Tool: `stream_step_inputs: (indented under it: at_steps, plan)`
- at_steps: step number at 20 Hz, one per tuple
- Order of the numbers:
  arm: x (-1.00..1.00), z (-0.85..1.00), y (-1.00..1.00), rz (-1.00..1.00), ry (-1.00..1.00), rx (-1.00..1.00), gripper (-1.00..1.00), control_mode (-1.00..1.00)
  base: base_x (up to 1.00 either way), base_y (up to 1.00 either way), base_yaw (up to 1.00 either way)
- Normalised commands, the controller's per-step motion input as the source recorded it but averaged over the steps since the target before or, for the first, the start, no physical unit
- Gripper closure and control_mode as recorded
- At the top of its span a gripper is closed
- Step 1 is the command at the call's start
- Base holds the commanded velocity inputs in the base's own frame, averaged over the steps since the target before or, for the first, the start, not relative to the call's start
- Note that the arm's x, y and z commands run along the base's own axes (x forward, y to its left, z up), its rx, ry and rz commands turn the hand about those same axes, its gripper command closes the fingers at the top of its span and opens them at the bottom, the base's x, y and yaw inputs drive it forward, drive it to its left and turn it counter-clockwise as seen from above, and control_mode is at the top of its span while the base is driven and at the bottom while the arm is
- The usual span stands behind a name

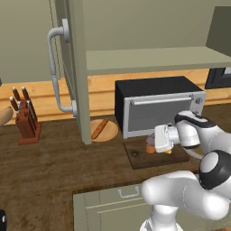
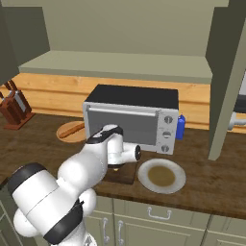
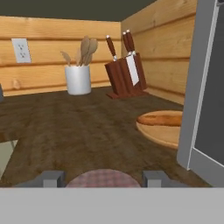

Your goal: From the different types of pastries on the counter, select a croissant and place it on the cutting board. Then retrieve a jar of jam from the cabinet and place it alongside the croissant on the cutting board.

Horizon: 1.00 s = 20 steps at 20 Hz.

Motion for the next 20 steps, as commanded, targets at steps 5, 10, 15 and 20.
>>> stream_step_inputs:
  at_steps: [5, 10, 15, 20]
  plan:
    - [0.14, -0.02, 0.0, 0.0, -0.02, 0.0, -1.0, -1.0, 0.0, 0.0, 0.0]
    - [0.12, 0.0, 0.0, 0.0, -0.06, 0.0, -1.0, -1.0, 0.0, 0.0, 0.0]
    - [0.02, 0.0, -0.02, 0.0, -0.11, 0.0, -1.0, -1.0, 0.0, 0.0, 0.0]
    - [0.0, 0.0, -0.02, 0.0, -0.07, 0.0, -1.0, -1.0, 0.0, 0.0, 0.0]
